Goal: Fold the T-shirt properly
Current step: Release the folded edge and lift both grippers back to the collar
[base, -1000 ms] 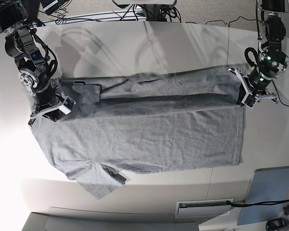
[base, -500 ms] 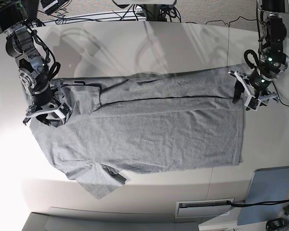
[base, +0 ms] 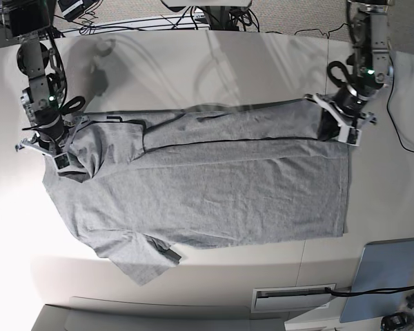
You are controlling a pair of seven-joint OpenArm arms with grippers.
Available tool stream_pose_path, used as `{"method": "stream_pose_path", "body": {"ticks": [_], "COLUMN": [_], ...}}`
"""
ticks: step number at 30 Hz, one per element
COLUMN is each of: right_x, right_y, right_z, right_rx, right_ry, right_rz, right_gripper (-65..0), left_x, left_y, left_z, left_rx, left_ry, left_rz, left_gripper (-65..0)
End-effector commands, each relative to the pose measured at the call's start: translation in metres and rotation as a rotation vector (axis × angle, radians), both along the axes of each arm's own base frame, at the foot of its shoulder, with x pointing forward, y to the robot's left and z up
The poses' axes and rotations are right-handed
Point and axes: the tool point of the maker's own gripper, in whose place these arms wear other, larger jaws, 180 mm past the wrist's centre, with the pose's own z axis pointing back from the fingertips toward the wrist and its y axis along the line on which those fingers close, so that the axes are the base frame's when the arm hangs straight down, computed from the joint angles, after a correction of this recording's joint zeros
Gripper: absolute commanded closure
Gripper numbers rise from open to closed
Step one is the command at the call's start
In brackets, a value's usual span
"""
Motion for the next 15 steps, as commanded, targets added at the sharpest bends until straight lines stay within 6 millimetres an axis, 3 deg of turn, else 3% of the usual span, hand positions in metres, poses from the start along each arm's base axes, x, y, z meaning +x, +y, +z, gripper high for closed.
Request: {"method": "stream_pose_path", "body": {"ticks": [1, 8, 15], "right_x": [0.004, -0.037, -0.082], "right_y": [-0.003, -0.005, -0.027], "right_z": [0.004, -0.037, -0.054], "right_rx": [0.019, 0.052, -0.008], "right_ry": [-0.016, 0.129, 0.237], "right_rz": [-0.002, -0.026, -0.033], "right_gripper": [0.0, 0.0, 0.0], "left_x": [0.004, -0.027, -0.076], "left_y": [0.005, 0.016, 0.031], "left_z": [0.003, -0.051, -0.063], "left_rx": [-0.010, -0.032, 0.020], "left_ry": [-0.021, 0.134, 0.221], "left_rz": [0.032, 0.101, 0.087], "left_gripper": [-2.0, -1.9, -1.9]}}
